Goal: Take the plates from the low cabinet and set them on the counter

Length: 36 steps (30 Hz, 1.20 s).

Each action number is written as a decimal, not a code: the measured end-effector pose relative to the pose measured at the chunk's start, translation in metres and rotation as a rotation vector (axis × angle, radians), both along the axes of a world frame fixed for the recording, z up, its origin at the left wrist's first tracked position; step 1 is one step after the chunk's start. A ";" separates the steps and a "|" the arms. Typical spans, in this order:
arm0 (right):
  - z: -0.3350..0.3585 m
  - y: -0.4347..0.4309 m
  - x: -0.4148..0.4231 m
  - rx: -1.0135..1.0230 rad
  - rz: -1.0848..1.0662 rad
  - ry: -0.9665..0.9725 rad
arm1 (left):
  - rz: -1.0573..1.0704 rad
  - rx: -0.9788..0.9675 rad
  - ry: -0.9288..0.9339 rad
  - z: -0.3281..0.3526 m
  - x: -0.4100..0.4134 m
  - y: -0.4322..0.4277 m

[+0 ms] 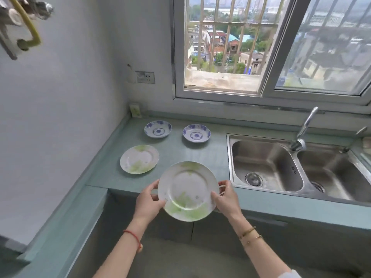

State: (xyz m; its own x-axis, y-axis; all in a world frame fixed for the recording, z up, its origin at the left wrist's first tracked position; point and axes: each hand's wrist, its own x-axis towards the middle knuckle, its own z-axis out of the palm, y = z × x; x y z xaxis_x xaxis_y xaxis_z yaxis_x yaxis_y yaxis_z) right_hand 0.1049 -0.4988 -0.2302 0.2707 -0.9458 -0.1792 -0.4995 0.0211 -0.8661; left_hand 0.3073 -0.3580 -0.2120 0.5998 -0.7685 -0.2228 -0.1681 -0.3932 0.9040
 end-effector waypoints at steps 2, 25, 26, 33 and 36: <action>-0.011 -0.041 0.016 -0.003 0.031 0.042 | 0.018 0.027 -0.006 -0.011 0.012 -0.038; -0.118 -0.218 0.131 0.169 0.037 0.439 | -0.136 0.317 0.077 -0.132 0.126 -0.219; -0.121 -0.219 0.132 0.171 0.033 0.446 | -0.137 0.319 0.083 -0.135 0.128 -0.220; -0.123 -0.222 0.140 0.171 0.027 0.513 | -0.160 0.306 0.084 -0.141 0.137 -0.228; -0.125 -0.221 0.142 0.154 0.027 0.544 | -0.175 0.297 0.071 -0.143 0.138 -0.227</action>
State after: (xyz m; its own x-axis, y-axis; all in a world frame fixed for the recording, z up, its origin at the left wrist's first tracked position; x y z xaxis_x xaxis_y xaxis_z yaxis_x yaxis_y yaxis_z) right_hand 0.2466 -0.7198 -0.3550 0.1243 -0.8916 -0.4354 -0.8749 0.1085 -0.4720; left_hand 0.4452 -0.5845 -0.3548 0.4394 -0.7537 -0.4887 -0.1969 -0.6117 0.7662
